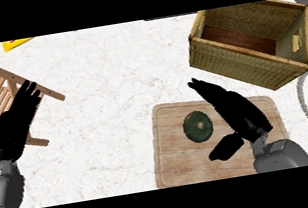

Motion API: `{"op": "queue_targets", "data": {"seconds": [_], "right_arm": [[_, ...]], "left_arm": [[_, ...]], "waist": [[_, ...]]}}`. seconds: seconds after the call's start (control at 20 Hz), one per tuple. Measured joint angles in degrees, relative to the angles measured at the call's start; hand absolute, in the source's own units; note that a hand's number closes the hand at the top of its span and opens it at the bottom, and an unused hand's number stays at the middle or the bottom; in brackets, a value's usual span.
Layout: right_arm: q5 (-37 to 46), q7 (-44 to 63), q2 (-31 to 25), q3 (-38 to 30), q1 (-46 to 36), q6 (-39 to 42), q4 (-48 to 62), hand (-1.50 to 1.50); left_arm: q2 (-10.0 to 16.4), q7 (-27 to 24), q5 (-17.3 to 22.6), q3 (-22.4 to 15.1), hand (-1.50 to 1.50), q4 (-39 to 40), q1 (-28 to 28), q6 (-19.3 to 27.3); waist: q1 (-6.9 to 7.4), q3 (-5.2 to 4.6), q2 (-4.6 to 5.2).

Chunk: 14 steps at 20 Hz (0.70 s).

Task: Pick the squash from the cutting board and place it in the basket

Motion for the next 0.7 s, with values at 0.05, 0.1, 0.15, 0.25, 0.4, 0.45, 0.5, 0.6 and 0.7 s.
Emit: {"op": "queue_targets", "data": {"seconds": [0.05, 0.1, 0.15, 0.25, 0.4, 0.45, 0.5, 0.6, 0.7], "right_arm": [[-0.11, -0.51, -0.11, -0.12, 0.35, 0.41, -0.42, -1.5], [0.06, -0.7, 0.15, 0.15, 0.83, 0.57, -1.03, -1.5], [0.28, -1.32, 0.25, 0.31, 1.29, 0.53, -1.09, -1.5], [1.47, -1.83, 0.92, 0.9, 1.71, 0.13, -0.4, -1.5], [3.38, -2.01, 1.08, 0.65, 1.14, -0.19, 0.92, -1.5], [4.09, -2.11, 1.25, 0.64, 1.21, -0.74, 1.61, -1.5], [4.87, -2.28, 1.39, 0.89, 1.51, -1.26, 2.27, -1.5], [6.58, -1.86, 2.14, 1.67, 1.9, -2.18, 2.94, -1.5], [7.79, -2.06, 2.28, 1.87, 2.21, -2.64, 3.47, -1.5]], "left_arm": [[-0.57, 0.11, -0.55, -0.38, 0.0, -1.25, 0.81, 0.37], [-0.46, 0.4, -0.42, 0.04, 0.0, -1.42, 0.96, 0.01], [-1.13, 0.13, -1.11, -0.29, 0.0, -1.21, 0.97, 0.44], [-1.43, -0.16, -1.64, 0.13, 0.0, -0.61, 0.81, 0.38], [-1.61, 0.37, -2.04, 0.44, 0.0, -0.68, 0.61, -0.02], [-1.43, 1.06, -1.82, 0.66, 0.0, -1.46, 0.71, -0.38], [-1.26, 1.43, -1.66, 1.0, 0.0, -1.13, 0.3, -0.68], [-1.82, 2.05, -1.89, 0.83, 0.0, -3.07, 1.4, -0.58], [-1.39, 2.06, -1.77, 1.57, 0.0, -2.79, 1.26, -1.34]], "waist": [[0.02, 0.0, 0.01], [0.02, -0.01, 0.01], [0.01, -0.01, 0.01], [0.0, -0.02, 0.02], [0.03, -0.01, 0.03], [0.05, -0.04, 0.03], [0.07, -0.04, 0.02], [0.09, -0.04, 0.02], [0.06, -0.04, 0.04]]}}
